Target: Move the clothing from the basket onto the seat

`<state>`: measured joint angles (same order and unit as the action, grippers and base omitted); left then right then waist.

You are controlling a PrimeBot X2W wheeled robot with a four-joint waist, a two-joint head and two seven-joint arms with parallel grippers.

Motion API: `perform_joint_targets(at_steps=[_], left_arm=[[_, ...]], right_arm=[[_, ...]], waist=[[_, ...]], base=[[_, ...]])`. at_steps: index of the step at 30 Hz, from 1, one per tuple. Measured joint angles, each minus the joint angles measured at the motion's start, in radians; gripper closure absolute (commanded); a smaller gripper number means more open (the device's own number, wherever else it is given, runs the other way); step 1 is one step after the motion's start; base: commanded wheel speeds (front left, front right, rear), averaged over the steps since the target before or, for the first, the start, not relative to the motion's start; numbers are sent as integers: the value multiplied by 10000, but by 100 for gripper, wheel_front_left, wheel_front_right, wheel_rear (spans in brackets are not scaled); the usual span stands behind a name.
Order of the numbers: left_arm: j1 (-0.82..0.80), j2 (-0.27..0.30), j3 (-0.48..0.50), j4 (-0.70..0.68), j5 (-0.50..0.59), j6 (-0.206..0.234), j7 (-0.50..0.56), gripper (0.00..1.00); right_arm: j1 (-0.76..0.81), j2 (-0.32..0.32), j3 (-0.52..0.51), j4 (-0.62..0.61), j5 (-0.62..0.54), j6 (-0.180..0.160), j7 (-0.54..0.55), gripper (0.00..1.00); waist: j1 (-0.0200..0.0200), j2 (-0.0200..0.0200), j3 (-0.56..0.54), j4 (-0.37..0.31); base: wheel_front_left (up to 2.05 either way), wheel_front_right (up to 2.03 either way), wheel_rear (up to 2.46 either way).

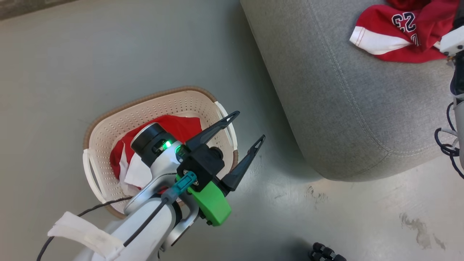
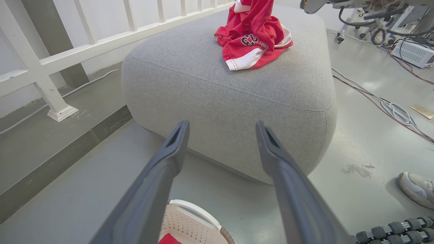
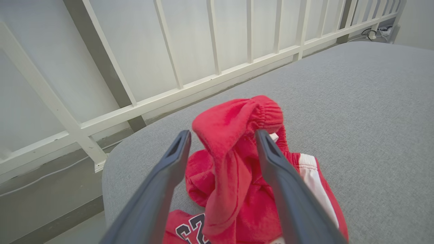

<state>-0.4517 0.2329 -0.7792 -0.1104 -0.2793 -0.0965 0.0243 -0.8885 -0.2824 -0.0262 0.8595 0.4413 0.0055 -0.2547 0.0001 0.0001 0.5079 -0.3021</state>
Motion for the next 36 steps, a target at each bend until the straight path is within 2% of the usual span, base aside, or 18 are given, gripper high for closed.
perform_joint_targets(at_steps=[9, 15, 20, 27, 36], left_arm=[[7, -209, -2, 272, -128, -2, -439, 0], [31, -280, 44, 470, -199, 0, -721, 0], [317, -311, 144, 773, -272, 105, -976, 0], [988, -328, 548, 1214, -665, 533, -1325, 0], [1756, -581, 1035, 1643, -1055, 1091, -1668, 0]], right_arm=[[840, 13, 27, -2, -278, 234, 0, 0], [1577, 54, 36, -487, -493, 453, 0, 0], [2258, 364, 267, -1028, -819, 579, 0, 0], [3119, 1034, 759, -2034, -1110, 821, 0, 0], [4232, 1463, 1352, -3196, -1549, 934, 0, 0]], waist=[[-1, 0, -546, 69], [0, 0, -996, 231], [-1, 0, -1422, 429], [-1, 0, -2189, 781], [-1, 0, -3087, 1214]], base=[[0, 0, 0], [0, 0, 0], [0, 0, 0], [0, 0, 0], [0, 0, 0]])
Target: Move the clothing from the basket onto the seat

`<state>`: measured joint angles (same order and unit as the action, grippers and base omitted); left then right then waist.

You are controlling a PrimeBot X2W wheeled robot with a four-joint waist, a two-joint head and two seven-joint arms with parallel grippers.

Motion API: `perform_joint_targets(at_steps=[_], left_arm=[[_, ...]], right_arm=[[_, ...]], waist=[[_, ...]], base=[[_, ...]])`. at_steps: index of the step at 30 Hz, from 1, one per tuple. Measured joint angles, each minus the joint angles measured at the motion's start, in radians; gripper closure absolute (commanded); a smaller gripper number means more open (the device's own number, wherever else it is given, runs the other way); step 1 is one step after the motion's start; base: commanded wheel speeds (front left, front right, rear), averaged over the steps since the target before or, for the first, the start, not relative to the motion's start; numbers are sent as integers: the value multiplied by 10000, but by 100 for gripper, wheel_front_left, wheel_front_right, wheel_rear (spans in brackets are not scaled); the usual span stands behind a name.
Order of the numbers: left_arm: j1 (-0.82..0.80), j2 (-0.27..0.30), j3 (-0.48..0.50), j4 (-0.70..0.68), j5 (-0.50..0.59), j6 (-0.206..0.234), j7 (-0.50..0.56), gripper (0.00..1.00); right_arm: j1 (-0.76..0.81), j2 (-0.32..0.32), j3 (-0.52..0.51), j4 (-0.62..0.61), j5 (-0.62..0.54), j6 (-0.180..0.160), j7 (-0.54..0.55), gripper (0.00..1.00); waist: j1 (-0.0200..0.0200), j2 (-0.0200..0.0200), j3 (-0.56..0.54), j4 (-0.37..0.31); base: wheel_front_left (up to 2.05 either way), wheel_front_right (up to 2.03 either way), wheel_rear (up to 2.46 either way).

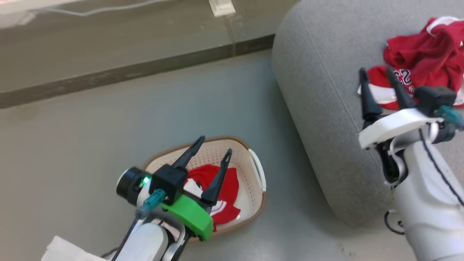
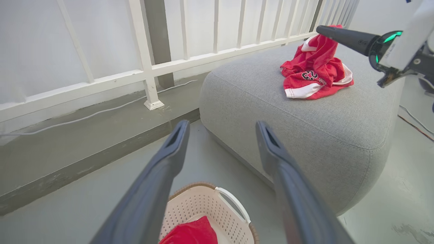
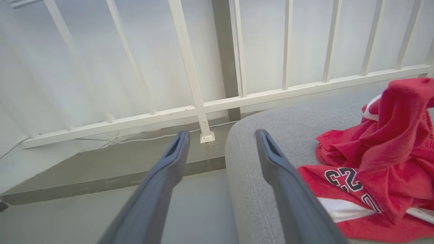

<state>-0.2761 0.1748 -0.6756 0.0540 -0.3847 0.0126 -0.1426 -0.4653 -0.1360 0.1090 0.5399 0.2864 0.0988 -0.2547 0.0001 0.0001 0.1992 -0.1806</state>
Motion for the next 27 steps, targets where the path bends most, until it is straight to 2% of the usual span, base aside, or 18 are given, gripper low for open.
perform_joint_targets(at_steps=[10, 25, 27], left_arm=[[715, -13, 665, 362, -397, 614, -274, 0], [1685, 140, 1895, 616, -541, 941, -472, 0], [1862, 253, 2155, 612, -550, 943, -535, 0]], right_arm=[[1453, 247, 414, -855, -253, 65, 0, 0], [2987, 422, 767, -1555, -476, 33, 0, 0], [3186, 422, 777, -1666, -500, -115, 2, 0]], waist=[[0, 0, -784, 672], [-1, 0, -1728, 1457], [0, 0, -1787, 1505]], base=[[0, 0, 0], [0, 0, 0], [0, 0, 0]])
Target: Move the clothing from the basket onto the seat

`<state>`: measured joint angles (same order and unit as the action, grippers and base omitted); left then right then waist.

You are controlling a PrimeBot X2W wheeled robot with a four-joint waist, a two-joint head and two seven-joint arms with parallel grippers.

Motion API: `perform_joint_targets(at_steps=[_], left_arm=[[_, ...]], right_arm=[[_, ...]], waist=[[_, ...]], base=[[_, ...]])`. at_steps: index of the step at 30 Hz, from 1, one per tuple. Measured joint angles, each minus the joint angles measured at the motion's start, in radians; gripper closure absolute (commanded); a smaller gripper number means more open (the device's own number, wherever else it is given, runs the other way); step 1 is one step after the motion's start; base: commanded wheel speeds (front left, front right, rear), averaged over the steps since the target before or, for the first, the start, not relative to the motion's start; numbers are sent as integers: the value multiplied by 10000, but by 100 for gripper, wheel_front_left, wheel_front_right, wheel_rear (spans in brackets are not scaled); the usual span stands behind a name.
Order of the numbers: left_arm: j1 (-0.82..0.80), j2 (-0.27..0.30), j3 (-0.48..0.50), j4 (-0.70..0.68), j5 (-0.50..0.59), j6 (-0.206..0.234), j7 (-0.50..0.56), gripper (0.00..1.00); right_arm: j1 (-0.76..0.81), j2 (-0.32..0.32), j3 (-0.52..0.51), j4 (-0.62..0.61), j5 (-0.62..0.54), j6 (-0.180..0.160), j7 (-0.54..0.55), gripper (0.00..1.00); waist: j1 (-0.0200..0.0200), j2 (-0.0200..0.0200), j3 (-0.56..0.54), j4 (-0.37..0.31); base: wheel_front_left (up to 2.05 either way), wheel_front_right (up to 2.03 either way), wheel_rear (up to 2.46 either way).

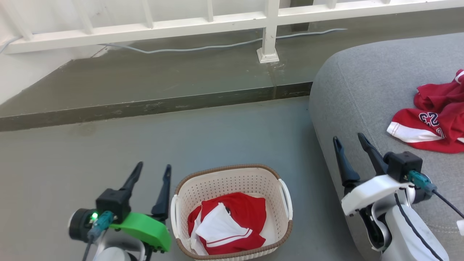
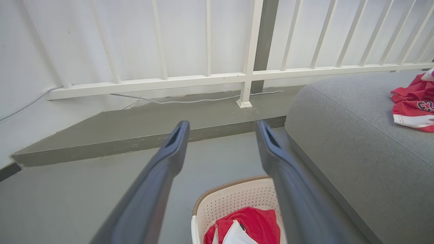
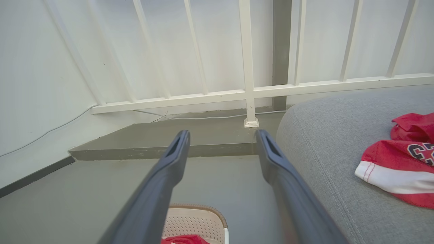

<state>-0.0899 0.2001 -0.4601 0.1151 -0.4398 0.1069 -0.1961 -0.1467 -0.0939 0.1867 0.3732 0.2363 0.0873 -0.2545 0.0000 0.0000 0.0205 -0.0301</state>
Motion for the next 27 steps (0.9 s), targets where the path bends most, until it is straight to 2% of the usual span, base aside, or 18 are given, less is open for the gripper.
perform_joint_targets(at_steps=[12, 27], left_arm=[[347, 54, 441, -73, -2, 92, -33, 0], [541, -13, 819, -226, 44, 115, -86, 0]], right_arm=[[527, -29, -75, -295, -33, -263, 2, 0], [576, -42, -75, -765, -44, -291, 92, 0]], waist=[[0, 0, 65, -10], [0, 0, 228, -89]], base=[[0, 0, 0], [0, 0, 0]])
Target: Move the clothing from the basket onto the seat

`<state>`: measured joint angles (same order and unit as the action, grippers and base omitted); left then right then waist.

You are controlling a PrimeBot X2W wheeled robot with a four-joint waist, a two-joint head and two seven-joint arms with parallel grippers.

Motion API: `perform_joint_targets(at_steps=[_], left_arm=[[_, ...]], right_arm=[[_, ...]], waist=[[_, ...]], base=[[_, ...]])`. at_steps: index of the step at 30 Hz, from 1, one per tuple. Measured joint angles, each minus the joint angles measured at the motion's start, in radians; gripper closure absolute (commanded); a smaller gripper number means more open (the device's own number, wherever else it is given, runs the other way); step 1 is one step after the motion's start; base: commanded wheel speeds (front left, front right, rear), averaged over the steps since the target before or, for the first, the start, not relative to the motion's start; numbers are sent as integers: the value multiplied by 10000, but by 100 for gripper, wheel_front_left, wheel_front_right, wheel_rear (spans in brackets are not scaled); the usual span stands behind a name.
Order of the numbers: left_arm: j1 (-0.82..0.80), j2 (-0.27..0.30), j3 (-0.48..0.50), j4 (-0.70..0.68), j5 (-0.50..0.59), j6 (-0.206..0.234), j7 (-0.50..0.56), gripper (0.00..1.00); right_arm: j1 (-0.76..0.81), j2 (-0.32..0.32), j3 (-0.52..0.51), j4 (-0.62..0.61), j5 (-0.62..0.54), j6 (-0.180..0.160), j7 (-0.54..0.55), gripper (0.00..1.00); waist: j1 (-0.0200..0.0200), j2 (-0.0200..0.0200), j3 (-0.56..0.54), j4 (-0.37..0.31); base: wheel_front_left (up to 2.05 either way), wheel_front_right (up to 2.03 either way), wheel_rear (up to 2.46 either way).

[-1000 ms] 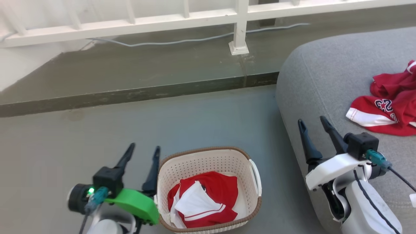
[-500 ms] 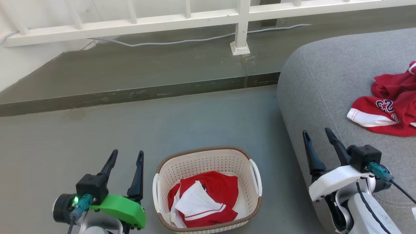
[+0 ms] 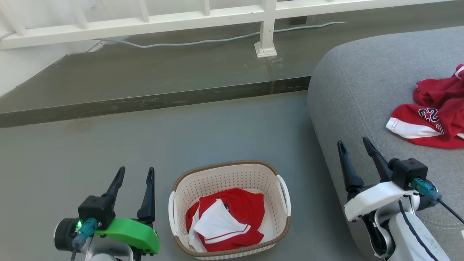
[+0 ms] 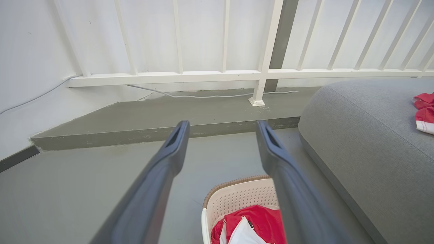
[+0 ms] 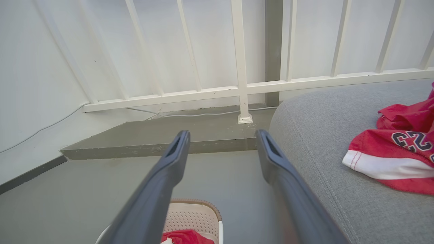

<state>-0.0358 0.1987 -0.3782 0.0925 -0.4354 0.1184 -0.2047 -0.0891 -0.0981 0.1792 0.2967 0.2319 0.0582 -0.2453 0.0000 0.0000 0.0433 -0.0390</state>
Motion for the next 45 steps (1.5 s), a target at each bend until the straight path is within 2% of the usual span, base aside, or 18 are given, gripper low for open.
perform_joint_targets(at_steps=[25, 37, 45], left_arm=[[161, -234, 25, -224, 399, 12, 203, 0], [-542, -347, -794, -245, 984, -42, 558, 0], [-1639, -508, -1331, 671, 1536, -349, 817, 0]], right_arm=[[163, 0, 71, -711, 4, -71, 274, 0], [-514, 4, 290, -1476, 2, -29, 453, 0], [-1203, 25, 387, -1910, 8, 48, 453, 0]], waist=[[0, 0, 491, -150], [0, 1, 1714, -428], [0, 0, 2896, -821]], base=[[0, 0, 0], [0, 0, 0], [0, 0, 0]])
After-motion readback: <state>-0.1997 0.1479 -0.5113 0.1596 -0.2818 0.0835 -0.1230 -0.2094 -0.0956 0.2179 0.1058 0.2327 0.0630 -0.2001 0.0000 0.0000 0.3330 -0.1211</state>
